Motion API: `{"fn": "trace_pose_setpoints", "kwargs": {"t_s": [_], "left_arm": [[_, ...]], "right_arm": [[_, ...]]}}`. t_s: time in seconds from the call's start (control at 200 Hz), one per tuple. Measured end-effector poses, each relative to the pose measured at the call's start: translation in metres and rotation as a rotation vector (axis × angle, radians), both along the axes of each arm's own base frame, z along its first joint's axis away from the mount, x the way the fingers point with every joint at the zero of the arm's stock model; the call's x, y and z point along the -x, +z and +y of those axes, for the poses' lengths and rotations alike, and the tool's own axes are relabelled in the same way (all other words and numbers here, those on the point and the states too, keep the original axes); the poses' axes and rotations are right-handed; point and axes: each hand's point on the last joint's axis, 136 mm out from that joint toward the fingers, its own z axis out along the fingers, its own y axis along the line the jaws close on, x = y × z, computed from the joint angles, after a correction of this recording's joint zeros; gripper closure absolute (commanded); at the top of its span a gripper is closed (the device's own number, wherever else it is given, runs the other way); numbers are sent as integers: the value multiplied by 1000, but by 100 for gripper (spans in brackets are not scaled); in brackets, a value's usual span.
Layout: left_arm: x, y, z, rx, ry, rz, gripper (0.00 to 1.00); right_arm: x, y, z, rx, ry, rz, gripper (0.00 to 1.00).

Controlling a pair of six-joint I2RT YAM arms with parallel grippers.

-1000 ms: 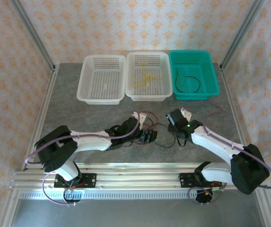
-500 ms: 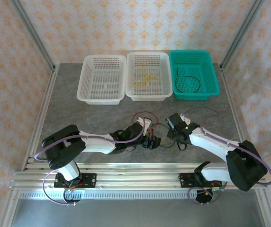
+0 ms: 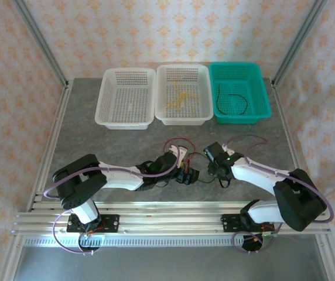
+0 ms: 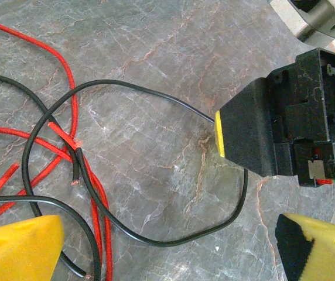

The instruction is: Untangle the cables

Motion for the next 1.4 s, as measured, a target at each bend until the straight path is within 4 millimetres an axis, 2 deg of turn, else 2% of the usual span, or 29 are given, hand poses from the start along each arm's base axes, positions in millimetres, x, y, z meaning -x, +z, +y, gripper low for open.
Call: {"fn": "trace_pose_setpoints", "kwargs": {"t_s": [0.12,0.34,0.506,0.786,0.976,1.187,1.397], "left_arm": [[0,-2,0,-3,0,2,5],[-3,-2,2,-5,22,-3,5],[-12,0,9,-21,87,-32,5],[-34,3,29,-58,217,-70,2],[-43,6,28,-59,239,-76,2],[-44,-6,27,-85,238,-61,2],[-43,-7,28,-86,241,-54,2]], "right_arm": [[0,-1,-2,7,-2,-1,79],[-3,2,3,-14,-2,-20,100],[-8,16,4,-42,-3,-76,100],[-30,76,1,-77,-11,-305,100],[-39,112,1,-98,0,-416,100],[-47,156,1,-120,13,-537,100],[-52,195,-7,-89,5,-624,100]]}}
